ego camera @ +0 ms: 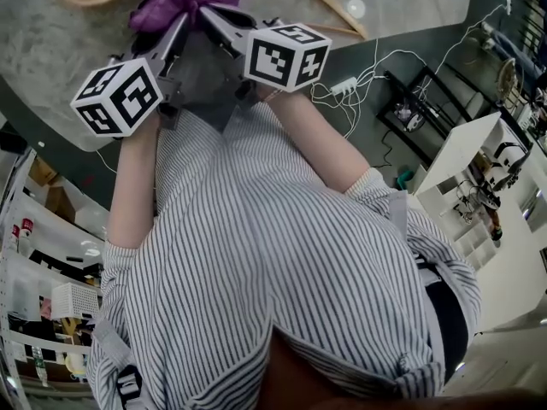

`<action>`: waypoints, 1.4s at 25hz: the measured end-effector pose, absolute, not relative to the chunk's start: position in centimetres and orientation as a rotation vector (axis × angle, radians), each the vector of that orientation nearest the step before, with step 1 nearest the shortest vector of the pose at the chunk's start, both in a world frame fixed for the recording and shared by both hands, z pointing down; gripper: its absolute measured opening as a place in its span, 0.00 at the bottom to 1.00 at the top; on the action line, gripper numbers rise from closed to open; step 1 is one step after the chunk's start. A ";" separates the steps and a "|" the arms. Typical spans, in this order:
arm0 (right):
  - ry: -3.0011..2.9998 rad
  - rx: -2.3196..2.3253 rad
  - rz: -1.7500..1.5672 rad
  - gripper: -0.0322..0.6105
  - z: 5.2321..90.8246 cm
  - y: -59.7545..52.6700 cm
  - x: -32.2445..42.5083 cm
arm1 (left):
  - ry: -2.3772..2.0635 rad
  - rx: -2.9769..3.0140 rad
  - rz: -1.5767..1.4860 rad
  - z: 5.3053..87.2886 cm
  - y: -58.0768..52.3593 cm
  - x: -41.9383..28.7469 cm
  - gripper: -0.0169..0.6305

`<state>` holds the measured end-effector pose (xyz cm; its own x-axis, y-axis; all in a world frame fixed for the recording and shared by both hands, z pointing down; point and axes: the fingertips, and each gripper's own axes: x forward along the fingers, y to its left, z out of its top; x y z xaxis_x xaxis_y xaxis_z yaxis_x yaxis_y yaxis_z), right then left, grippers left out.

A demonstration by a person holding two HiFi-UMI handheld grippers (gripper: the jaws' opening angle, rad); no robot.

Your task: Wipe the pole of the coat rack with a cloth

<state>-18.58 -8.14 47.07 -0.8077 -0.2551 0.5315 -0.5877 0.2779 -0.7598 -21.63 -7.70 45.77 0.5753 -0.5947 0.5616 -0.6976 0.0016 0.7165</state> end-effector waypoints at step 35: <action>-2.261 0.505 1.551 0.08 45.9 -4.6 -22.0 | -1.229 1.690 0.213 44.4 -2.9 -26.2 0.15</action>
<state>-21.99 -4.57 45.90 -0.8744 -0.0921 0.4763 -0.4775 0.3362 -0.8117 -26.23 -2.92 44.41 0.4690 -0.6211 0.6279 -0.7964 0.0099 0.6047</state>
